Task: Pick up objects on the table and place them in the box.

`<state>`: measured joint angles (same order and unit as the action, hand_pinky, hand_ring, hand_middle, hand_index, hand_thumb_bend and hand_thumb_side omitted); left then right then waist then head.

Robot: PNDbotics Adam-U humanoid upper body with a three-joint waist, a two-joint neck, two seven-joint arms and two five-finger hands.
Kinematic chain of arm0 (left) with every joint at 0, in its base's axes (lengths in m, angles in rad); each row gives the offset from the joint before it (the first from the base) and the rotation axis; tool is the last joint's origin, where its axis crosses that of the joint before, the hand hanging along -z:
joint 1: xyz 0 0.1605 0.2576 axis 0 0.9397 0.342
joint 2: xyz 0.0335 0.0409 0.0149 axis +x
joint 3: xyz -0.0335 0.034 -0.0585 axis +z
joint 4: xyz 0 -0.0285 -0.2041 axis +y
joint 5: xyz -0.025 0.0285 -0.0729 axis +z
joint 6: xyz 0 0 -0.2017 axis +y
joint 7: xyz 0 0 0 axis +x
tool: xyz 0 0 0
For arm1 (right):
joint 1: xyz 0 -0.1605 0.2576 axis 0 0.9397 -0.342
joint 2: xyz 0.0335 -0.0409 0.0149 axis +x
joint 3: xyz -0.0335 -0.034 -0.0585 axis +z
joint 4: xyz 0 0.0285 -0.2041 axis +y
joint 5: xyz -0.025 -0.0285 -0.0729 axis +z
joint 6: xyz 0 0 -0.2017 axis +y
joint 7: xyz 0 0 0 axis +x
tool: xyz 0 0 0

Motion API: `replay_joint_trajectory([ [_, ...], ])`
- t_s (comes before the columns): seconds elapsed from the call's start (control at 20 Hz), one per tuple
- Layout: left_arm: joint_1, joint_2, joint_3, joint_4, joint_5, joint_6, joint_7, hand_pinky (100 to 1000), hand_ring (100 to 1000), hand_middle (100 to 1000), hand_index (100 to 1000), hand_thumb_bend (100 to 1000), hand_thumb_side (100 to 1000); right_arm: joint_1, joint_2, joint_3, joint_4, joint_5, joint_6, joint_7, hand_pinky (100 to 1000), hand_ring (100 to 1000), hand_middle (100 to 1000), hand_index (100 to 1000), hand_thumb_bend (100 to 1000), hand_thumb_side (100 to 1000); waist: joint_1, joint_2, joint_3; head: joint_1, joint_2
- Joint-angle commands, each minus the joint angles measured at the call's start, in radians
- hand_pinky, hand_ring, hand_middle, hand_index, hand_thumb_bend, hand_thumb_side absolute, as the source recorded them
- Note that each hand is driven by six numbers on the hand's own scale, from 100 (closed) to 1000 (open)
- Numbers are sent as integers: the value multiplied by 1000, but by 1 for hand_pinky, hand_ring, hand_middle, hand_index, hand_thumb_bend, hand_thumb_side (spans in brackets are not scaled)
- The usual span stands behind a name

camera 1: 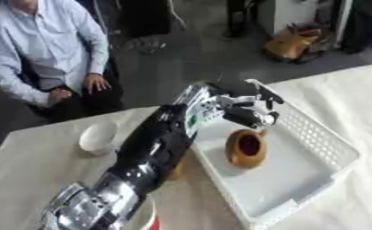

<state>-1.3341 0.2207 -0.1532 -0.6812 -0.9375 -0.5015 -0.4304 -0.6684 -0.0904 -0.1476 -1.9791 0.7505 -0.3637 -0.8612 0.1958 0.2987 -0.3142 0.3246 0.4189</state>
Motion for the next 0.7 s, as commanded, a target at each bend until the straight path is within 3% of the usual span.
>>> replay_joint_trajectory([
  [0.05, -19, 16, 13, -22, 23, -7, -15, 100, 1000, 1000, 1000, 100, 1000, -12, -1, -1, -21, -8, -50, -46, 674, 760, 686, 584, 100, 920, -9, -20, -3, 1, -11],
  [0.55, -23, 22, 9, -45, 57, -3, -25, 100, 1000, 1000, 1000, 100, 1000, -8, 0, -2, -21, -5, -50, -46, 674, 760, 686, 584, 100, 920, -12, -27, 4, -2, -4],
  [0.6, -28, 29, 10, -54, 61, -6, -21, 100, 1000, 1000, 1000, 100, 953, -5, -2, -4, -21, -3, -48, -46, 674, 758, 685, 584, 100, 921, -15, -32, 10, -3, 3],
  [0.7, -34, 47, 8, -87, 75, -18, -5, 100, 1000, 1000, 1000, 100, 953, 0, -7, -7, -21, 3, -44, -46, 674, 758, 685, 584, 100, 921, -20, -39, 23, -7, 14],
])
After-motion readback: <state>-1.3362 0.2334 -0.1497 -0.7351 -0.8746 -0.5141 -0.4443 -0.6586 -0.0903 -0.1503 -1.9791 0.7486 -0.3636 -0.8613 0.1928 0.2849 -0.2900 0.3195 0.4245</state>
